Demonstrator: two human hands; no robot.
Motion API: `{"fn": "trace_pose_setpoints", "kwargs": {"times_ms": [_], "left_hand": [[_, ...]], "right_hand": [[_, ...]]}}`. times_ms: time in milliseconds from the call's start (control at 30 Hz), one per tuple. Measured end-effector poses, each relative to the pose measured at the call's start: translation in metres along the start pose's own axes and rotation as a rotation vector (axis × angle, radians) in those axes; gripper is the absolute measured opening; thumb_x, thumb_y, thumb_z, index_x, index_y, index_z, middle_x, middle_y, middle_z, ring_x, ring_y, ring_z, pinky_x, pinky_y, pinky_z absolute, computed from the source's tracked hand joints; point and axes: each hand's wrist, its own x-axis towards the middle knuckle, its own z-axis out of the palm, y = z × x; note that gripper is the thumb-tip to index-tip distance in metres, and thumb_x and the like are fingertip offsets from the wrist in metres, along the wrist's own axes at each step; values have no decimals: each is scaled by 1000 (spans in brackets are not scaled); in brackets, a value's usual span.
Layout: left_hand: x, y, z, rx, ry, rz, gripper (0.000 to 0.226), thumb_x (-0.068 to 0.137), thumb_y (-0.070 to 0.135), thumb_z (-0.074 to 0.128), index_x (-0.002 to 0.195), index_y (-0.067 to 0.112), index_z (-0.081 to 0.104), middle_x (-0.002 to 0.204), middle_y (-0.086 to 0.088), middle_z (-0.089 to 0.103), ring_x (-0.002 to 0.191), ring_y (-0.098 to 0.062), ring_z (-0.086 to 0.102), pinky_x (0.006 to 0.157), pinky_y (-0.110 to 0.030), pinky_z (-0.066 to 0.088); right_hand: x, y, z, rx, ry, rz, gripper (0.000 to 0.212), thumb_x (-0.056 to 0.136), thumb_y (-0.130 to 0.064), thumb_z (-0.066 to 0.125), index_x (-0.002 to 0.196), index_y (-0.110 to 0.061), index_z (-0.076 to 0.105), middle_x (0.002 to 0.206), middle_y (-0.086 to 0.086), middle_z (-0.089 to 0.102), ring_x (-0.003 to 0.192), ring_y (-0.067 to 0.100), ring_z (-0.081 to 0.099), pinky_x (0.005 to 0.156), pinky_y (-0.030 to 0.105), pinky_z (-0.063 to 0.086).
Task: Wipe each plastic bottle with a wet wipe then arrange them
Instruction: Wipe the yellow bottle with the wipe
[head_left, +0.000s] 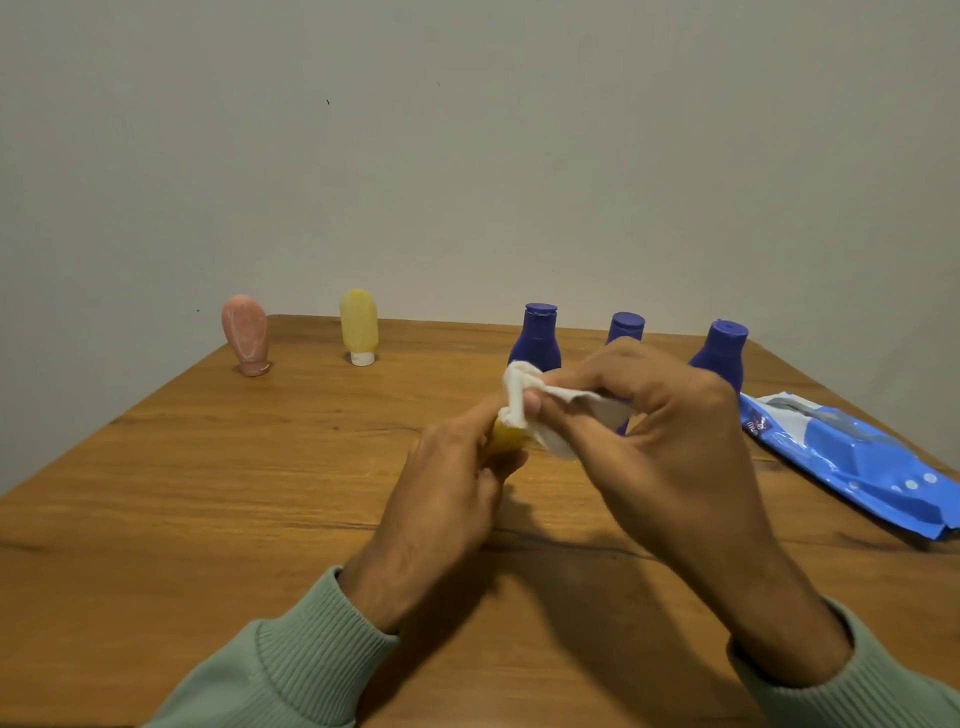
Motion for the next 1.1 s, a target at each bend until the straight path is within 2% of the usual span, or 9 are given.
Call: {"fn": "trace_pose_setpoints", "kwargs": {"times_ms": [67,133,267,367,567,800,900,1000,1100], "left_hand": [[0,2,2,-9,-25,-15,64,88,-9,55,111,51,51,106,16,61,99,11,58,90,-21,53],[1,2,3,7,-25,-25,59,89,-7,56,121,42,54,108,16,61,99,8,58,90,-21,52],[0,-4,5,98,37,24,32,89,7,65,91,38,57,77,23,54,75,10,55,67,-6,41],[-2,-4,6,84,53,31,17,88,7,66,100,19,68,79,19,58,76,2,58,70,-9,41],[1,1,5,-158,-33,-57,69,87,-13,55,107,53,52,111,18,61,107,-1,60,86,-17,52],[3,1,4,-87,-12,-30,64,89,-7,60,101,55,47,108,24,56,104,20,47,77,2,40],[3,-2,4,-22,0,-6,58,91,3,62,103,58,47,111,20,60,106,9,53,84,-11,46],[3,-1,5,17,23,29,59,91,7,64,107,61,48,113,17,63,106,4,56,90,-23,49],[2,-2,6,36,18,18,51,90,5,64,121,45,55,109,11,65,102,-3,59,91,-36,52]], "right_hand": [[3,7,-3,-5,54,35,14,82,-27,70,94,-26,65,83,-26,54,83,-8,56,68,3,42],[3,9,-3,-2,71,36,15,82,-28,70,96,-24,66,84,-25,55,84,-8,55,69,4,43],[-5,0,6,46,7,-40,17,81,-29,70,97,-23,68,89,-13,62,85,0,58,70,12,47],[-2,-2,2,83,-49,-57,19,81,-31,66,98,-25,69,90,-11,64,86,3,59,68,14,49],[9,11,-15,83,-81,-29,19,78,-32,72,95,-25,68,88,-18,62,85,0,59,66,7,46],[13,16,-22,40,19,65,14,75,-39,64,87,-43,59,82,-22,60,83,-2,58,66,8,46],[12,13,-17,46,4,77,15,75,-39,61,86,-47,55,82,-28,55,86,-9,56,68,5,45],[10,14,-14,16,-24,64,15,79,-35,62,94,-34,63,85,-27,54,90,-8,54,71,5,43],[9,14,-13,-40,-81,51,20,83,-21,65,103,-24,69,89,-20,56,94,-1,52,74,6,43]]}}
